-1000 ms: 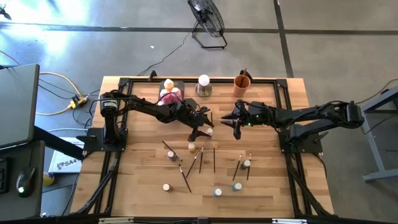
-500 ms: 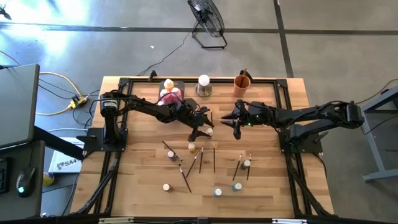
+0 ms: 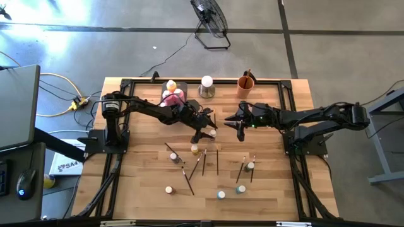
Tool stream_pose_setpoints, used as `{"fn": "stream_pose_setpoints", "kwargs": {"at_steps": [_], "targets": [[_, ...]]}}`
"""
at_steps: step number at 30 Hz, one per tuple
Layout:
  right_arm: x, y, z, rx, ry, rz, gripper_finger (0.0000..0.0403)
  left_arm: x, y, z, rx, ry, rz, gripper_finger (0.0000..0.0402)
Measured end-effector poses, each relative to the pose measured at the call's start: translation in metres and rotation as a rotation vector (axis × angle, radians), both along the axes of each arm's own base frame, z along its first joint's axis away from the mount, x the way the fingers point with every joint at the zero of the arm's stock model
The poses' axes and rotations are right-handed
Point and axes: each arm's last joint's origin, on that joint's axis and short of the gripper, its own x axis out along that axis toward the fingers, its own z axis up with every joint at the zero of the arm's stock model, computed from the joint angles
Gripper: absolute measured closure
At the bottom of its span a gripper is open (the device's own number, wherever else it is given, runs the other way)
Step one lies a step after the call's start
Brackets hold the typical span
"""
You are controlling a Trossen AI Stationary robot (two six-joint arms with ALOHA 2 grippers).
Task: Pick & Place Paint Supplies
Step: Put the small white black paint bottle into the gray bin
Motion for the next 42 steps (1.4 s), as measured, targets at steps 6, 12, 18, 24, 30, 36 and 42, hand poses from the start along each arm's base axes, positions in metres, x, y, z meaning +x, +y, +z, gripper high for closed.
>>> {"fn": "stream_pose_setpoints", "kwargs": {"at_steps": [6,12,18,24,30,36,42], "targets": [[0.0,0.0,0.0,0.0,0.0,0.0,0.0312,0.0,0.0,0.0,0.0,0.0,0.0,0.016],[0.0,-0.0001,0.0,0.0,0.0,0.0,0.0312,0.0,0.0,0.0,0.0,0.0,0.0,0.016],[0.0,-0.0001,0.0,0.0,0.0,0.0,0.0312,0.0,0.0,0.0,0.0,0.0,0.0,0.016],[0.0,-0.0001,0.0,0.0,0.0,0.0,0.0312,0.0,0.0,0.0,0.0,0.0,0.0,0.016],[0.0,0.0,0.0,0.0,0.0,0.0,0.0312,0.0,0.0,0.0,0.0,0.0,0.0,0.0163],[0.0,0.0,0.0,0.0,0.0,0.0,0.0312,-0.0001,0.0,0.0,-0.002,-0.001,-0.005,0.0212],[0.0,-0.0001,0.0,0.0,0.0,0.0,0.0312,-0.0001,0.0,0.0,-0.002,0.0,-0.004,0.0257]]}}
